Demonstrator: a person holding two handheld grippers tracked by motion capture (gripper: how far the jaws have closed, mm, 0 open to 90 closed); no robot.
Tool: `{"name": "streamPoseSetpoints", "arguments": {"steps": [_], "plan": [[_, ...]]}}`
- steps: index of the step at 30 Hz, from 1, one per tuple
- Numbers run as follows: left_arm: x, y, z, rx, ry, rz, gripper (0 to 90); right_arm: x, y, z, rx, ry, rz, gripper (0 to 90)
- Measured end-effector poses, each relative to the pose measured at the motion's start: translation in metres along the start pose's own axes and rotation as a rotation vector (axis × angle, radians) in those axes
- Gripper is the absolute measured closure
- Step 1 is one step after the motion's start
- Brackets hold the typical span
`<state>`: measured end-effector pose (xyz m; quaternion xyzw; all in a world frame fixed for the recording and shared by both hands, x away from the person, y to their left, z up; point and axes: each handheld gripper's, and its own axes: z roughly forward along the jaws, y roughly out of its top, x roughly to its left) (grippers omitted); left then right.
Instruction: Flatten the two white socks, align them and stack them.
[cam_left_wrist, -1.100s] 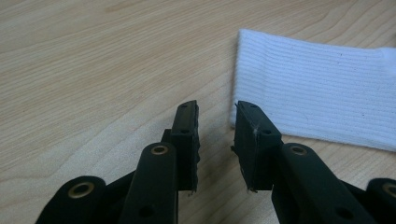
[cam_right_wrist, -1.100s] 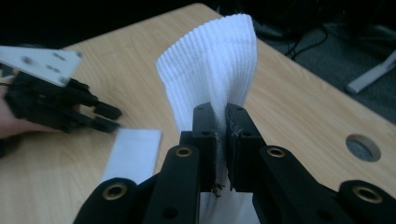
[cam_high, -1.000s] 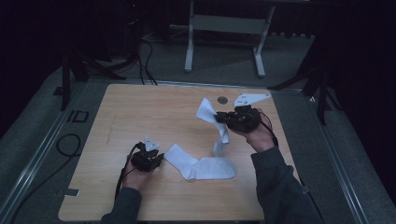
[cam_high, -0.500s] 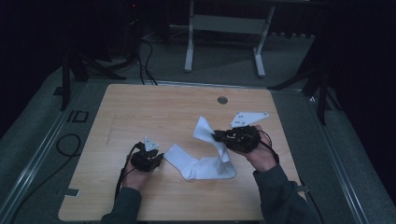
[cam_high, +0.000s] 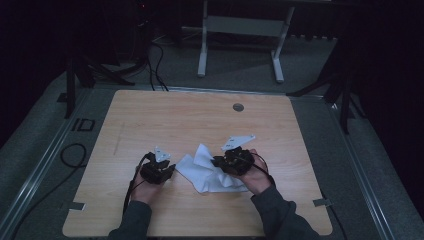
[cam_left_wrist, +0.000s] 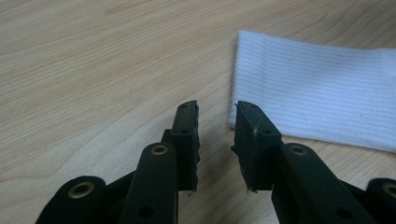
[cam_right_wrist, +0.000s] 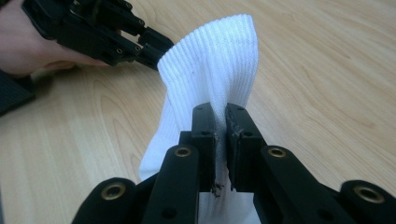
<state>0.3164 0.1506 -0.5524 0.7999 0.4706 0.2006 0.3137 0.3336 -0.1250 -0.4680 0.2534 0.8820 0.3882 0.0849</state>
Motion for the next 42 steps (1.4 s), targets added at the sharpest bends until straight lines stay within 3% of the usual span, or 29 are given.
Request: {"name": "streamPoseSetpoints", "arguments": {"steps": [13,25,32,42], "plan": [[0.002,0.000,0.000,-0.012,0.006,-0.009,69.6,0.015,0.011,0.039,0.038,-0.018,0.037,82.7],[-0.001,0.000,0.003,-0.007,0.005,0.002,73.3,0.016,0.005,0.084,0.126,-0.025,0.121,82.6],[-0.007,0.001,0.008,0.006,0.018,0.059,82.5,0.014,0.004,0.089,0.125,-0.024,0.155,82.4],[-0.015,0.000,0.005,0.021,-0.002,0.087,88.7,0.014,0.004,0.094,0.135,-0.030,0.175,81.9]]}}
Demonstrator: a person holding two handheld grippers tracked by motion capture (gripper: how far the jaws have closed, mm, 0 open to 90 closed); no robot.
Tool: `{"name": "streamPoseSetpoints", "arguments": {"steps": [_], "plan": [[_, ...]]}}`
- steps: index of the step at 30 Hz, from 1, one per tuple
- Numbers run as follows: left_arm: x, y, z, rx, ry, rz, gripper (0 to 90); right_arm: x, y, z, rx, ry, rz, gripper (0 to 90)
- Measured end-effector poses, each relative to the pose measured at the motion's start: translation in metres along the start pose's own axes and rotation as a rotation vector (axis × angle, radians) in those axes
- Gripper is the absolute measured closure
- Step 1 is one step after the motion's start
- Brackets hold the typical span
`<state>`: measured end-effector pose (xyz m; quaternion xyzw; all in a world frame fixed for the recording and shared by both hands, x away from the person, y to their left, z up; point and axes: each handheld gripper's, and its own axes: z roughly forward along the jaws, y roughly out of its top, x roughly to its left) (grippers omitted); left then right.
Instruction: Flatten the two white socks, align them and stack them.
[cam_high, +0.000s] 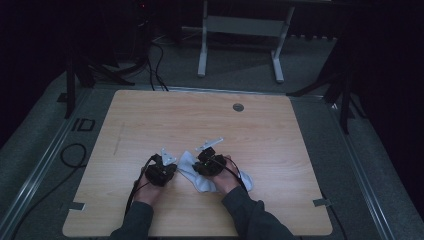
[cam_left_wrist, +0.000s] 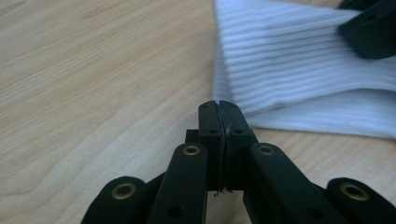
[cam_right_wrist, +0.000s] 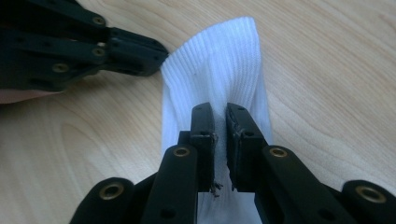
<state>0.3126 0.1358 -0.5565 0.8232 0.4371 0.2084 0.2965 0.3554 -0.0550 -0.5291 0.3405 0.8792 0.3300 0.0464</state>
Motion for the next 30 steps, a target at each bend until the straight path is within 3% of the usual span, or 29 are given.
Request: {"name": "streamPoseSetpoints", "arguments": {"steps": [9,21,25,30], "plan": [[-0.001,-0.001,-0.002,0.012,-0.006,0.015,87.8,-0.004,-0.005,0.013,0.028,-0.005,0.023,79.9],[-0.010,0.005,0.000,-0.009,-0.021,0.043,79.7,-0.003,-0.004,0.015,0.046,0.002,-0.006,79.8],[-0.008,0.009,-0.001,-0.036,-0.034,0.031,89.5,-0.002,-0.003,0.016,0.054,0.002,-0.016,79.7],[-0.013,0.013,-0.001,-0.048,-0.015,0.059,90.0,-0.001,-0.003,0.016,0.058,0.008,-0.034,79.5]]}}
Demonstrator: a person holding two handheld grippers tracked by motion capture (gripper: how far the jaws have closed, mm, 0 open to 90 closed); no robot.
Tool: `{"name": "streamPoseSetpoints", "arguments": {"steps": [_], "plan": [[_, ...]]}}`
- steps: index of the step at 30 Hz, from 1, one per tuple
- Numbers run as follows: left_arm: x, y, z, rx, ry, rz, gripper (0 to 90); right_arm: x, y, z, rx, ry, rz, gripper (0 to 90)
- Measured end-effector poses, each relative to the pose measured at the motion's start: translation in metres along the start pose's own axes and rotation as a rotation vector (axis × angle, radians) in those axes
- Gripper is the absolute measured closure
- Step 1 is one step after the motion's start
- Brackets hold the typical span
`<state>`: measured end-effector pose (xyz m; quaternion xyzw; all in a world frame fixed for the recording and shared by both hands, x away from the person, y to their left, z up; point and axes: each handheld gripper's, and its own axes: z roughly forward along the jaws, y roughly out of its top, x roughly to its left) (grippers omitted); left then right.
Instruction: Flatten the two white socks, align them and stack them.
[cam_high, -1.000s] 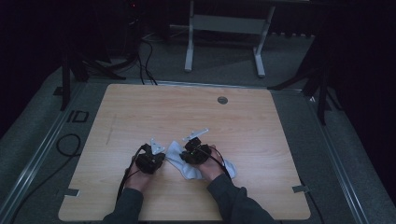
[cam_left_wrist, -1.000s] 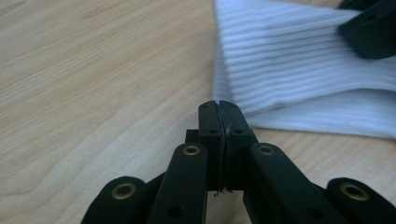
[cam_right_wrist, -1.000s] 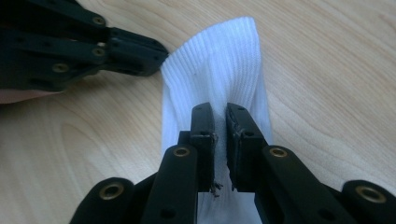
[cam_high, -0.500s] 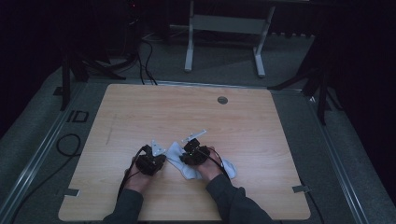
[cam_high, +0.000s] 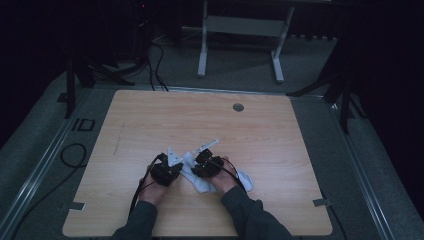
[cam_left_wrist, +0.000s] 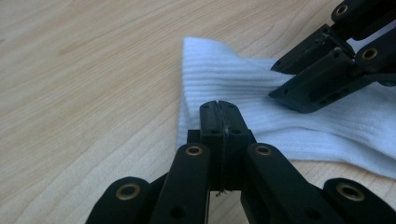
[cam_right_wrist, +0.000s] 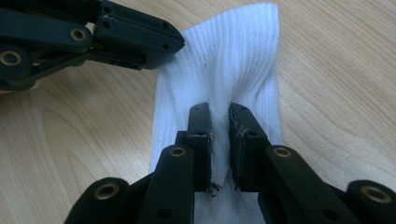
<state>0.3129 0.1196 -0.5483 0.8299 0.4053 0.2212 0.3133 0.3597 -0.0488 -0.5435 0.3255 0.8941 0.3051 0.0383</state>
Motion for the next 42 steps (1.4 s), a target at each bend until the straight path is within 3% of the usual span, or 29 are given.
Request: {"name": "streamPoseSetpoints", "arguments": {"steps": [4,5,8,14,20,25,31,37,42], "plan": [[0.002,-0.001,-0.002,0.004,0.049,-0.022,89.4,0.000,0.000,0.000,-0.001,0.004,0.003,79.4],[0.004,-0.002,-0.002,0.007,0.060,-0.034,85.7,0.000,0.000,0.000,-0.001,0.003,0.001,79.4],[0.008,-0.003,-0.001,0.001,0.037,-0.077,74.4,0.000,0.000,0.000,0.000,0.003,-0.002,79.2],[0.005,-0.002,-0.001,-0.002,0.025,-0.065,73.9,0.000,0.000,0.000,0.000,0.006,-0.005,78.7],[0.005,-0.003,0.002,0.004,0.000,-0.088,71.9,0.000,0.000,0.000,0.000,0.007,-0.007,78.7],[0.003,0.001,-0.001,-0.003,0.007,-0.057,88.1,0.000,0.000,0.000,-0.001,0.009,-0.014,78.3],[0.005,0.003,-0.007,-0.038,0.037,-0.049,89.2,0.002,-0.001,0.000,-0.001,0.021,-0.034,72.2],[0.001,0.001,0.002,-0.017,0.099,-0.020,89.1,0.007,-0.001,0.000,0.002,0.019,-0.077,68.8],[0.002,-0.001,0.006,0.002,0.100,-0.023,89.0,0.009,-0.002,0.000,0.007,0.023,-0.101,65.6]]}}
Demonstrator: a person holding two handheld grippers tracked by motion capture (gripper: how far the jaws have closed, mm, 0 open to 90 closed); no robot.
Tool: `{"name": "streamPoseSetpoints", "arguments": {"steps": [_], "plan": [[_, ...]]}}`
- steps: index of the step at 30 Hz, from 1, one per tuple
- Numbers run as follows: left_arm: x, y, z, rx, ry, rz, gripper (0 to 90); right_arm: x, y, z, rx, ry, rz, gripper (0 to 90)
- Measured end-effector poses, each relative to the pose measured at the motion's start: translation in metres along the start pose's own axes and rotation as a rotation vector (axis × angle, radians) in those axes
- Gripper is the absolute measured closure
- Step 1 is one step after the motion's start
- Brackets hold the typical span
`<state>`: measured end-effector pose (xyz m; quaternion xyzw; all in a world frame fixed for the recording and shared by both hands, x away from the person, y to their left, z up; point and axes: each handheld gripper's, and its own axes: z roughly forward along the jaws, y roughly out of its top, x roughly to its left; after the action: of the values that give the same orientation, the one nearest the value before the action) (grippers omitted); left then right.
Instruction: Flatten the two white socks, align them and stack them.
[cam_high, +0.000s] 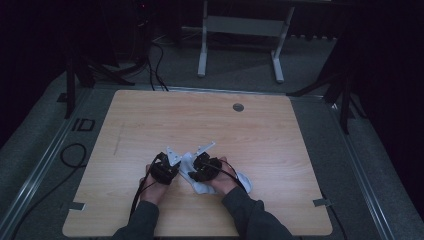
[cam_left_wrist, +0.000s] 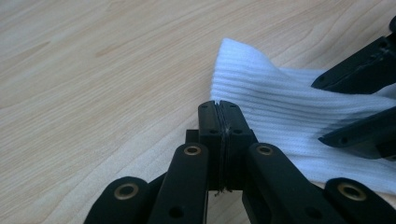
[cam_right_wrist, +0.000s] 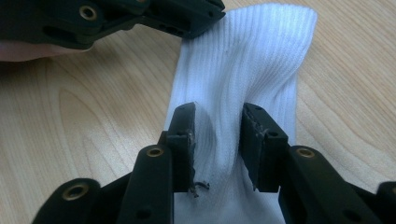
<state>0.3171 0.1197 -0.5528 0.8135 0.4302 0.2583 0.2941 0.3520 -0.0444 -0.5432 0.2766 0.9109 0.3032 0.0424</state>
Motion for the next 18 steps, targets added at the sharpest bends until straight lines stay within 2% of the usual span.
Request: {"name": "streamPoseSetpoints", "arguments": {"steps": [3,7,12,16,18], "plan": [[0.000,0.000,0.000,0.009,-0.001,0.001,89.0,0.001,0.000,-0.001,0.003,0.004,-0.008,61.2],[0.000,0.000,0.000,0.013,0.001,-0.002,89.0,0.007,-0.002,-0.009,0.008,0.003,-0.046,56.5],[0.000,0.000,-0.001,0.022,0.008,-0.006,88.9,0.006,-0.012,-0.034,-0.036,-0.012,-0.043,55.1],[-0.001,0.000,-0.001,0.024,0.011,-0.008,88.8,-0.003,-0.023,-0.059,-0.085,-0.050,-0.008,56.2],[-0.001,0.000,-0.001,0.023,0.010,-0.011,88.8,-0.007,-0.030,-0.070,-0.093,-0.087,-0.008,56.4]]}}
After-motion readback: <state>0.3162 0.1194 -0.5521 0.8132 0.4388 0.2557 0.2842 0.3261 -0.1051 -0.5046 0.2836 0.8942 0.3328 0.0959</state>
